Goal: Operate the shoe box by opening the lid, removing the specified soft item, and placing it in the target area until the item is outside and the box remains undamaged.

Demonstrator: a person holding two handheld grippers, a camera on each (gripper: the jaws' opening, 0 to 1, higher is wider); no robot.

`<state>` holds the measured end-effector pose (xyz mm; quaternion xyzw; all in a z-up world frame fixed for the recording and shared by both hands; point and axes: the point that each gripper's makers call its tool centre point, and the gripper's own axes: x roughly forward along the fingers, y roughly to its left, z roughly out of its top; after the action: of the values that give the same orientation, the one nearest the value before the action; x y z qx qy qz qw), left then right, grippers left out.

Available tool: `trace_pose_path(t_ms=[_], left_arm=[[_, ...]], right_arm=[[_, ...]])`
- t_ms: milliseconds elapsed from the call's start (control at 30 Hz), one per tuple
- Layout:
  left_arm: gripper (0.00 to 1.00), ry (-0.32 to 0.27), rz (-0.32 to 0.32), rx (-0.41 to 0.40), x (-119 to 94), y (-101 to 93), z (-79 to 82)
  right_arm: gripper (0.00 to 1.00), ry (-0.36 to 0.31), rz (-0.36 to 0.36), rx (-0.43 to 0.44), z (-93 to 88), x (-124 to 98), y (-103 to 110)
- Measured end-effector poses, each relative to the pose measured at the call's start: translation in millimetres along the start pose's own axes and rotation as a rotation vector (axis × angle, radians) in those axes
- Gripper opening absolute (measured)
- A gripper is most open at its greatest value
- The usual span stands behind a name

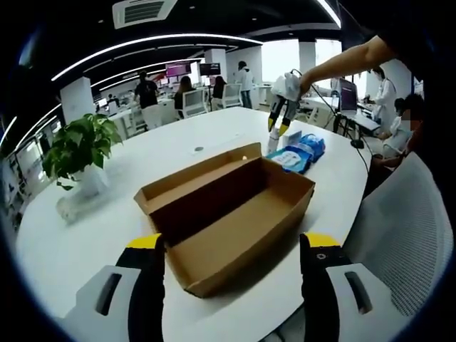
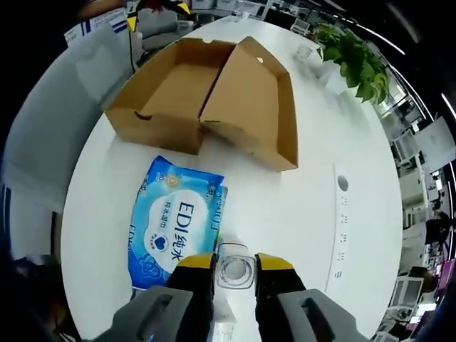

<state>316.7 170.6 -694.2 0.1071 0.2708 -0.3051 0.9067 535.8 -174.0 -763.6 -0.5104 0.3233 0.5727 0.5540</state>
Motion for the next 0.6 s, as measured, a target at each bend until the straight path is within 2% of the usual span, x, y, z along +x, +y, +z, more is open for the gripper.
trace_pose_path(t_ms=[333,600], left_arm=[[0.79,0.009,0.005,-0.007,0.1,1.0,-3.7],[0.78,0.016,0.007,-0.007,0.3,2.0,-5.3]], right_arm=[[0.18,-0.011,-0.009,0.031,1.3,-1.6,-8.7],[0.21,-0.006,-0.012,0.056,-1.3,-2.7,-7.9]])
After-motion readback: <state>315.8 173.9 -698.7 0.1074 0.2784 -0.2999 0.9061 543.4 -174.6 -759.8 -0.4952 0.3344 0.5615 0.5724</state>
